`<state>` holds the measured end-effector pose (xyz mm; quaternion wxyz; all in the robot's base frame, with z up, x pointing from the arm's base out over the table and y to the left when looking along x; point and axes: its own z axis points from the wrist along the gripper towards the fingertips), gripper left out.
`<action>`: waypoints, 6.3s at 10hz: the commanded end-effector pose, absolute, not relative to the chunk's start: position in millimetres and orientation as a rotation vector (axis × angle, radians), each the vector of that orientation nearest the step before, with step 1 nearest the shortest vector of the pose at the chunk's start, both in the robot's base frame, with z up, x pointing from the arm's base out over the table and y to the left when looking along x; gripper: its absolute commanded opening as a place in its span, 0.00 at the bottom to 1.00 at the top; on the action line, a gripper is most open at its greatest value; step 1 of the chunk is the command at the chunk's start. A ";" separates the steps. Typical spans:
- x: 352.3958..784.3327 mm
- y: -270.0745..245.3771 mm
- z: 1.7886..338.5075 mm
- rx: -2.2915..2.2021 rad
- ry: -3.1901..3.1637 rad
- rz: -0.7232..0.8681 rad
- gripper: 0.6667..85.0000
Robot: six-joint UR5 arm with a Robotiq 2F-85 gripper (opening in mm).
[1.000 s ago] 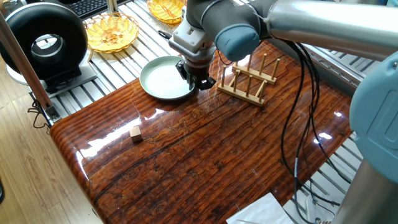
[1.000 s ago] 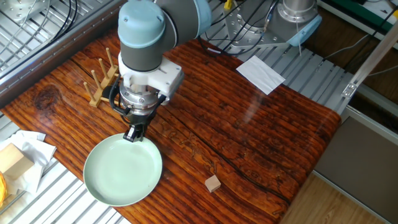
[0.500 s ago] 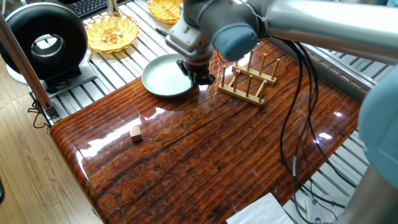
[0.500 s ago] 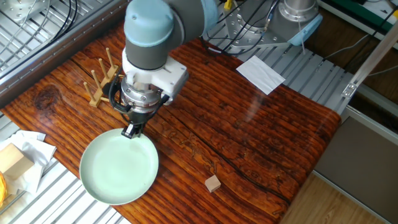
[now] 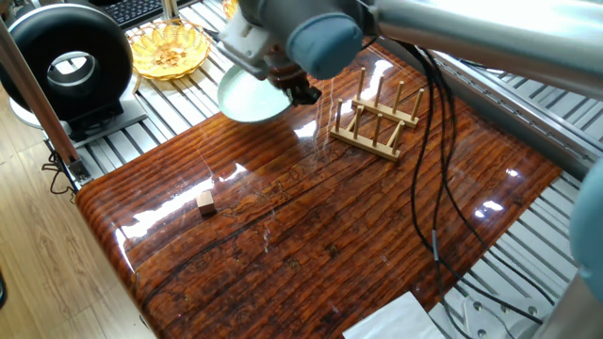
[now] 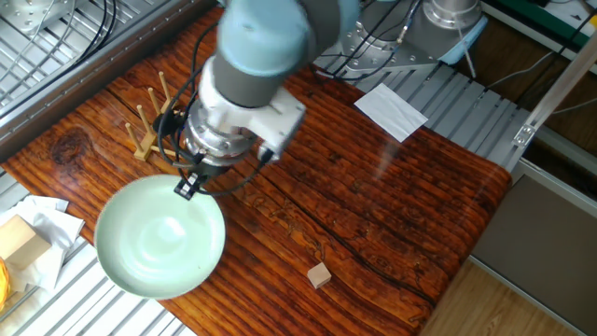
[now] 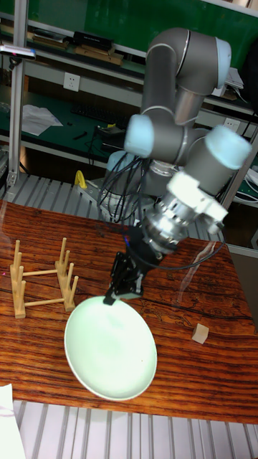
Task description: Put the dish on the dish rack
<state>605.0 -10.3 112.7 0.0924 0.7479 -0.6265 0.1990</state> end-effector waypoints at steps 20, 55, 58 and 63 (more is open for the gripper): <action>556.9 -72.4 183.1 1.742 -1.765 0.814 0.00; 490.8 27.9 202.1 1.950 -1.821 0.099 0.00; 471.3 22.7 209.3 1.914 -1.741 0.031 0.00; 444.7 34.3 206.9 1.902 -1.703 -0.170 0.00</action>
